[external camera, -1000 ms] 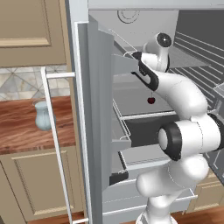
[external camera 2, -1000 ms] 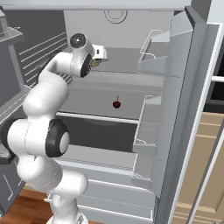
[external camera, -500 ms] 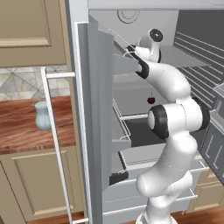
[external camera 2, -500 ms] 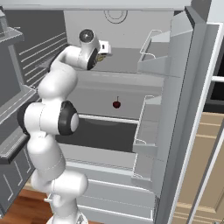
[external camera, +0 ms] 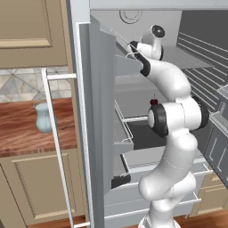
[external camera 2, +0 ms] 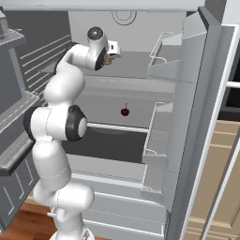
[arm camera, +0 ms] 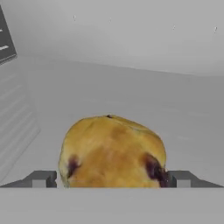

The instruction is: Move the scone and cherry from the second highest shelf to the top shelf to make space. Then, place the pitcher from the counter on the cleared second highest shelf.

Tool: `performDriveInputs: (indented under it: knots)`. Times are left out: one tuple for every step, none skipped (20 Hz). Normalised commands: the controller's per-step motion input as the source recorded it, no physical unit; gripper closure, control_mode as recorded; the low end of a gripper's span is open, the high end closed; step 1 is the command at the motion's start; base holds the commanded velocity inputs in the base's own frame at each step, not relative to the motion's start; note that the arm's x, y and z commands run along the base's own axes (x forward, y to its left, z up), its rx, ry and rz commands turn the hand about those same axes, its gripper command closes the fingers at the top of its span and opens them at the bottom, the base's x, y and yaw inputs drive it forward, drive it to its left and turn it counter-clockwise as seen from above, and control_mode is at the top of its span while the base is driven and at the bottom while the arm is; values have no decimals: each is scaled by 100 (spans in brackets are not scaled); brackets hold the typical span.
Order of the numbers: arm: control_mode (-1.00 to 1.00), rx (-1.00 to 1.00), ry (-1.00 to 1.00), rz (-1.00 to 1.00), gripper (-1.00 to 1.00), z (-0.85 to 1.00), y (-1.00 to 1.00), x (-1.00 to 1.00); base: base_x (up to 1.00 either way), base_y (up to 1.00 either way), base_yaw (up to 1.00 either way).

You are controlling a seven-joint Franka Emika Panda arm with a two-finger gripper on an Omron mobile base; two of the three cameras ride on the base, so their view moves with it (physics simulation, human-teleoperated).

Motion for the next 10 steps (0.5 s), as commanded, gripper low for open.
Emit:
performDriveInputs:
  knots:
    - [-100,-3,-20,0,-100,0,14,-42,0,0,0]
    - [-100,-4,-23,0,-100,0,22,-46,0,0,0]
    - [-100,-5,-27,0,-100,4,28,-49,0,0,0]
    - [-100,-6,-25,0,-100,6,30,-48,0,0,0]
    - [-100,-6,-17,0,-100,0,30,-45,0,0,0]
    - [-100,-6,-1,0,-100,0,30,-41,0,0,0]
    - [-100,-6,0,0,-100,0,24,-46,0,0,0]
    - [-100,-4,0,0,-100,0,13,-66,0,0,0]
    - [-100,-3,0,0,-100,-6,5,-81,0,0,0]
    - [-100,-1,0,-1,-100,0,0,-89,0,0,0]
